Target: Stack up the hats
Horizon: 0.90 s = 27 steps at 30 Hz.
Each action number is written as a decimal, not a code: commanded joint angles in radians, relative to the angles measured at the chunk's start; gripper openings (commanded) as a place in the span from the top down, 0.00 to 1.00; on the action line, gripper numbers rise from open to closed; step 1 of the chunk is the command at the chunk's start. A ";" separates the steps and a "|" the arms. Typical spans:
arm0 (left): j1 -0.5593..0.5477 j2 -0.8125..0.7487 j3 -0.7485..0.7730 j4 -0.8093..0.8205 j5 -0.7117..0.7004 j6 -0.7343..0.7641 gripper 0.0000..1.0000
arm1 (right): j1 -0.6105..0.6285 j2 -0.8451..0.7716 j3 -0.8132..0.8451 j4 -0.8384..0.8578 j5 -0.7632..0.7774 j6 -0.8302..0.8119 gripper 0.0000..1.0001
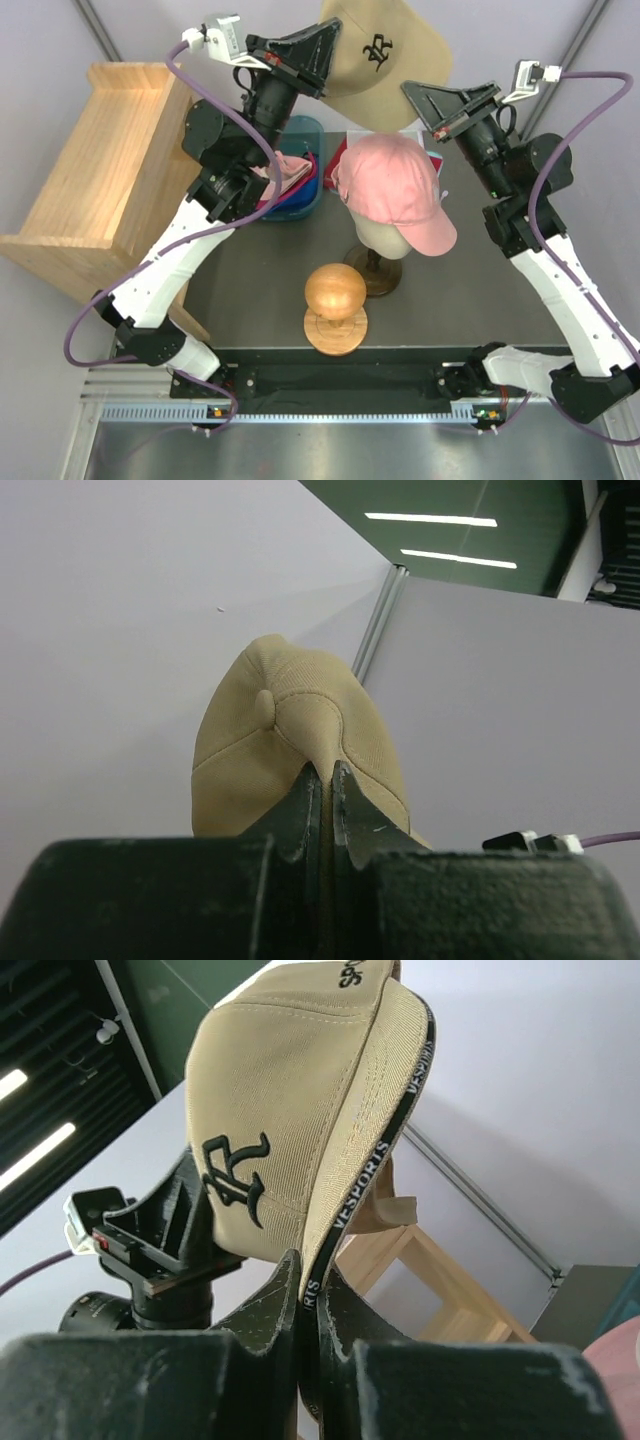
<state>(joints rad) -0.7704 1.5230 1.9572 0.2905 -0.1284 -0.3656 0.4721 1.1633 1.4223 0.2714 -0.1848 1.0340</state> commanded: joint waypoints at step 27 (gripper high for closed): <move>-0.006 -0.170 -0.158 -0.001 -0.352 0.573 0.02 | -0.018 -0.206 0.014 -0.524 0.177 0.354 1.00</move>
<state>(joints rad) -0.7734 1.3849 1.8084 0.2619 -0.4656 0.1619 0.4599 1.0325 1.4330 -0.1974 -0.0601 1.3235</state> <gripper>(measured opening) 0.983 0.033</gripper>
